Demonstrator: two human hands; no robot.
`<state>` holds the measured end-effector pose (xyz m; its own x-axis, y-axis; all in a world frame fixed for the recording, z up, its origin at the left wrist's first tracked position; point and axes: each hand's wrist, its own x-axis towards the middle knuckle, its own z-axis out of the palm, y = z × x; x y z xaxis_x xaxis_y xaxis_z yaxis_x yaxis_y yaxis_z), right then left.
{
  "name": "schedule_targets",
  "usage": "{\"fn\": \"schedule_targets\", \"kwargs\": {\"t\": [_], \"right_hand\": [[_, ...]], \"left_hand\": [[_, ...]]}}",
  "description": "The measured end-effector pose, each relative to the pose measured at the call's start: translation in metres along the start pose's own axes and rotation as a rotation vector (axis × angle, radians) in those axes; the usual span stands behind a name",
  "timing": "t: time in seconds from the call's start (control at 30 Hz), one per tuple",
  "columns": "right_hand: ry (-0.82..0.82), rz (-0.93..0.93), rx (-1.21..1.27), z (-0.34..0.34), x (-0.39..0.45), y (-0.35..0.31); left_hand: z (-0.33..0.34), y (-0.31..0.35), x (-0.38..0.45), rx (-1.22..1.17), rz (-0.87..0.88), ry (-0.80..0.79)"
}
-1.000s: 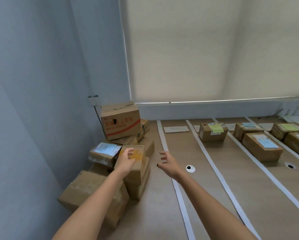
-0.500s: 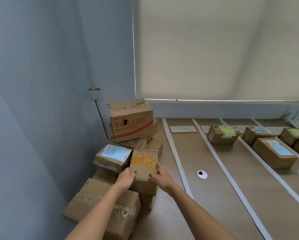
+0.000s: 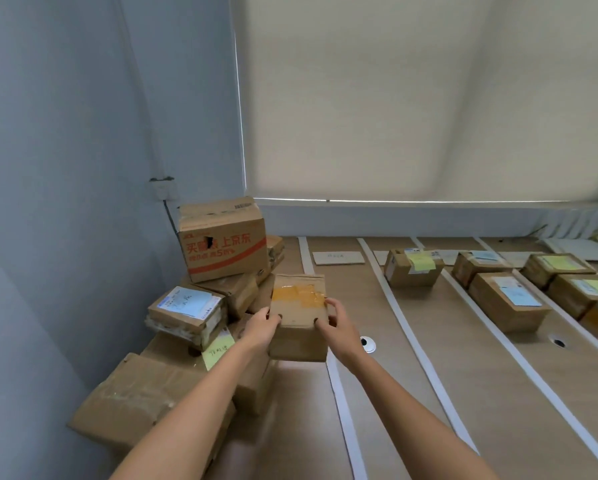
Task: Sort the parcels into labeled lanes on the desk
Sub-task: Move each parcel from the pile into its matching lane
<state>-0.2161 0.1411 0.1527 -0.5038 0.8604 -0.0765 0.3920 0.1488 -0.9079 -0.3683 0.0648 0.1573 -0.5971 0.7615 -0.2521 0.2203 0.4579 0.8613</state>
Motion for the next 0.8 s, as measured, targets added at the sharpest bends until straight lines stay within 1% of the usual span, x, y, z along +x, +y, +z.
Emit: {"fn": "schedule_targets", "kwargs": {"t": [0.07,0.17,0.3,0.43,0.53,0.63,0.7,0.8], "right_hand": [[-0.016,-0.012,0.007,-0.028,-0.004,0.009],[-0.042,-0.021,0.102,-0.072,-0.010,0.024],[-0.068,-0.064,0.181,-0.132,-0.022,0.040],[-0.009,-0.084,0.230,-0.182,-0.029,0.049],[0.032,-0.041,0.264,-0.206,-0.033,0.060],[0.042,0.034,0.367,-0.221,-0.039,0.070],[0.052,0.101,0.487,-0.225,-0.044,0.076],[0.085,0.175,0.719,-0.226,-0.047,0.087]], "left_hand": [[0.027,0.019,-0.011,-0.075,-0.009,0.013],[0.069,0.044,-0.031,-0.176,0.009,0.034],[0.114,0.075,-0.057,-0.260,0.061,0.091],[0.150,0.102,-0.080,-0.327,0.121,0.118],[0.172,0.114,-0.093,-0.311,0.142,0.128],[0.187,0.117,-0.101,-0.322,0.156,0.140],[0.196,0.116,-0.104,-0.374,0.155,0.169],[0.204,0.109,-0.102,-0.526,0.084,0.197]]}}
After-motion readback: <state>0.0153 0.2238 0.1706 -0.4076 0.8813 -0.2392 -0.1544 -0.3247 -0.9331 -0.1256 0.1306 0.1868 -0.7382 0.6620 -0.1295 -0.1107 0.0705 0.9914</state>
